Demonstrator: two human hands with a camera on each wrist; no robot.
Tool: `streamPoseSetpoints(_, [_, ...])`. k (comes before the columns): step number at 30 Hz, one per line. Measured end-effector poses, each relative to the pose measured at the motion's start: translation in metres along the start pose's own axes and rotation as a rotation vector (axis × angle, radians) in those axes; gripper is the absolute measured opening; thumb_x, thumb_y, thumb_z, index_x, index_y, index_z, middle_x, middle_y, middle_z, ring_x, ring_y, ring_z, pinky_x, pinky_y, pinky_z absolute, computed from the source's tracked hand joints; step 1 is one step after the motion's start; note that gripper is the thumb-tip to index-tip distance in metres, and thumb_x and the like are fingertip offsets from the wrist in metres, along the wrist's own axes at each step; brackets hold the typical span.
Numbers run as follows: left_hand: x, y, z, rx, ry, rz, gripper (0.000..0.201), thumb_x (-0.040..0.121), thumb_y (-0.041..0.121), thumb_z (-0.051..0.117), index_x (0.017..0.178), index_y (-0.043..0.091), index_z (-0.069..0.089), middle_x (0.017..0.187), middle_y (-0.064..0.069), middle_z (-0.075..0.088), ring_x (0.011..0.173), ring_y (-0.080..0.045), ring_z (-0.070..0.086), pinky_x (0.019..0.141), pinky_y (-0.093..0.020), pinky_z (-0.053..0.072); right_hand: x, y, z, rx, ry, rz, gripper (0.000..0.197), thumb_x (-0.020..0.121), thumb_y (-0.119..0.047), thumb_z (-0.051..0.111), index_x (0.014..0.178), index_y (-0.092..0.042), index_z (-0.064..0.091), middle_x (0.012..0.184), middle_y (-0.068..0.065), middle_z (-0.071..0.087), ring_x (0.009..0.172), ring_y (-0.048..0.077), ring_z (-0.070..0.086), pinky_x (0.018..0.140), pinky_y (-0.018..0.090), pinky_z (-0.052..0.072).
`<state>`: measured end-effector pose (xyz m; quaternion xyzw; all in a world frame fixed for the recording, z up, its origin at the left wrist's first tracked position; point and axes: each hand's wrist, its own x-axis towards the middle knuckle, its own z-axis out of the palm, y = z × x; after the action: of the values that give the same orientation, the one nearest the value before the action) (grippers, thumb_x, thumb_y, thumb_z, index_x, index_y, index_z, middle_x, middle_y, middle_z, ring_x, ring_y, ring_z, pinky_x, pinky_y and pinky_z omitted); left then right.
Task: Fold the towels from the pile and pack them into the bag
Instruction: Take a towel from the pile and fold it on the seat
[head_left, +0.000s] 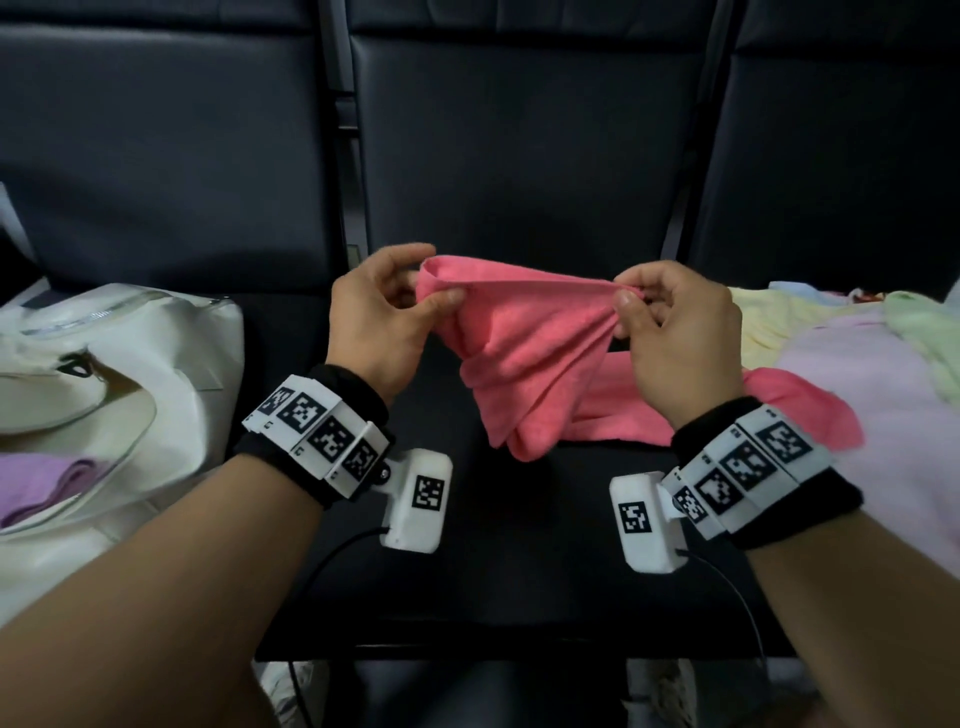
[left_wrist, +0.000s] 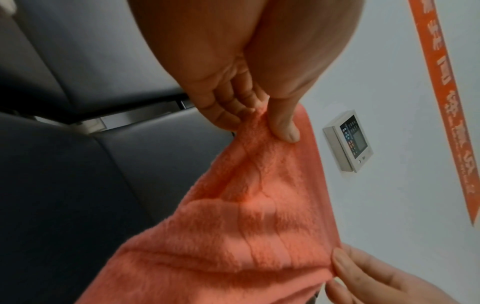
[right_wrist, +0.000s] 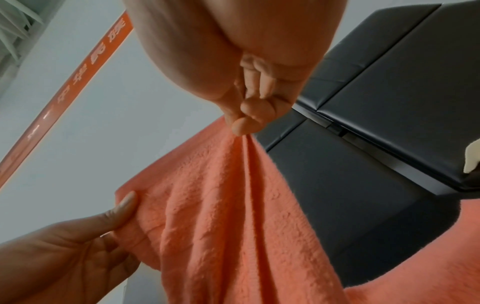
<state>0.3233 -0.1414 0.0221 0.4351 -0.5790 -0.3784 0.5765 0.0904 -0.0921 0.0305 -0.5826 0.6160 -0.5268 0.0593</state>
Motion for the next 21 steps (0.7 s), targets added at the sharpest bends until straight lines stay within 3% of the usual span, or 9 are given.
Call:
streamPoseSetpoints(4, [-0.01,0.019,0.001,-0.034,-0.099,0.028,0.01,0.086,0.007,0.078,0.089,0.016,0.074,0.084,0.004,0.075,0.082,-0.01,0.071,0.079,-0.026,0.058,-0.002,-0.008,-0.014,0.049,0.046,0.059,0.008,0.1,-0.012,0.058,0.096,-0.019,0.062,0.074,-0.006,0.066,0.048,0.008,0.063,0.057,0.03,0.053])
streamPoseSetpoints(6, [-0.015,0.028,0.002,-0.039,-0.108,0.069,0.009,0.089,0.01,0.076,0.083,0.017,0.074,0.08,0.005,0.074,0.08,-0.011,0.069,0.079,-0.027,0.057,-0.006,-0.018,-0.022,0.117,0.062,0.082,0.008,0.103,-0.013,0.053,0.098,-0.018,0.057,0.075,-0.003,0.066,0.049,0.01,0.066,0.052,0.028,0.049])
streamPoseSetpoints(8, [-0.021,0.039,0.001,-0.062,-0.094,0.086,0.012,0.093,0.015,0.073,0.081,0.02,0.073,0.078,0.004,0.071,0.074,-0.008,0.065,0.071,-0.024,0.054,-0.01,-0.033,-0.029,0.221,0.066,0.093,0.009,0.106,-0.013,0.048,0.1,-0.017,0.053,0.087,0.004,0.067,0.059,0.014,0.073,0.049,0.031,0.053])
streamPoseSetpoints(10, [-0.029,0.056,-0.001,-0.075,-0.066,0.092,0.015,0.096,0.017,0.069,0.081,0.02,0.07,0.073,0.005,0.066,0.061,-0.003,0.058,0.056,-0.018,0.047,-0.012,-0.05,-0.036,0.311,0.069,0.084,0.009,0.107,-0.012,0.044,0.103,-0.017,0.051,0.098,0.008,0.066,0.069,0.015,0.076,0.054,0.029,0.058])
streamPoseSetpoints(12, [-0.036,0.078,-0.003,-0.106,-0.047,0.104,0.013,0.099,0.016,0.066,0.085,0.017,0.068,0.073,0.002,0.066,0.055,-0.008,0.059,0.05,-0.023,0.049,-0.01,-0.069,-0.046,0.356,0.089,0.049,0.01,0.106,-0.01,0.045,0.103,-0.017,0.052,0.1,0.008,0.067,0.074,0.015,0.076,0.061,0.026,0.059])
streamPoseSetpoints(15, [-0.043,0.118,-0.008,-0.196,-0.045,0.122,0.009,0.1,0.015,0.063,0.094,0.01,0.065,0.078,-0.004,0.07,0.059,-0.014,0.069,0.057,-0.034,0.059,-0.006,-0.097,-0.067,0.346,0.142,-0.027,0.009,0.105,-0.01,0.05,0.103,-0.017,0.055,0.098,0.008,0.069,0.073,0.014,0.076,0.065,0.027,0.06])
streamPoseSetpoints(18, [-0.049,0.161,-0.015,-0.224,-0.034,0.191,0.009,0.101,0.014,0.062,0.094,0.008,0.064,0.077,-0.005,0.069,0.058,-0.013,0.07,0.054,-0.026,0.058,-0.002,-0.128,-0.093,0.302,0.19,-0.097,0.006,0.103,-0.011,0.054,0.105,-0.014,0.059,0.095,0.004,0.071,0.07,0.011,0.074,0.066,0.027,0.06])
streamPoseSetpoints(21, [-0.059,0.201,-0.021,-0.236,-0.026,0.267,0.01,0.101,0.011,0.062,0.091,0.009,0.061,0.075,-0.006,0.067,0.055,-0.012,0.069,0.054,-0.028,0.058,-0.001,-0.16,-0.123,0.275,0.26,-0.184,0.008,0.101,-0.011,0.058,0.104,-0.017,0.062,0.09,0.003,0.071,0.067,0.009,0.073,0.066,0.026,0.061])
